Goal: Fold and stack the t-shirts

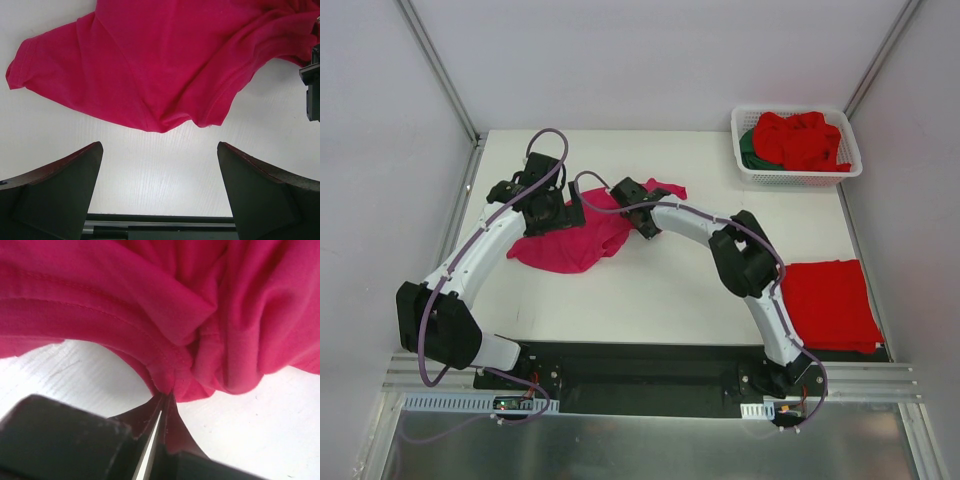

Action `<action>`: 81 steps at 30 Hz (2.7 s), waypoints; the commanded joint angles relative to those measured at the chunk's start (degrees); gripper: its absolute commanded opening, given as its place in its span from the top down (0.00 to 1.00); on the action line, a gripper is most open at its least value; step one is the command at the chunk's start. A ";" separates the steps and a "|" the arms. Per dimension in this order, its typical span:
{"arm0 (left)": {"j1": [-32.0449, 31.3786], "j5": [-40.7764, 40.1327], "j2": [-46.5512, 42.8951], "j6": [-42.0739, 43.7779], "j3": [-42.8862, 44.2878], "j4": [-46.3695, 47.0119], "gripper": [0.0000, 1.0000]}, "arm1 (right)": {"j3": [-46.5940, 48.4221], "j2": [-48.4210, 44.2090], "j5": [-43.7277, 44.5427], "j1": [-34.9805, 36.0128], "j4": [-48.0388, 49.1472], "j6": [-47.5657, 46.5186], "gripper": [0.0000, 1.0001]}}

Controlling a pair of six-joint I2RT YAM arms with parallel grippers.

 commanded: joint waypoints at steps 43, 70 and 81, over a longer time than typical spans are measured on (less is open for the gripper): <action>-2.01 4.40 6.87 -1.40 7.53 0.80 0.01 | 0.65 -36.90 34.14 7.53 11.79 -18.31 0.99; 3.26 15.12 34.82 -4.39 30.91 9.14 0.01 | -1.54 -39.80 21.04 15.00 51.76 -40.99 0.99; 6.51 28.92 39.58 -11.69 24.15 16.44 0.01 | 6.46 -33.91 11.29 15.44 80.93 -59.70 0.99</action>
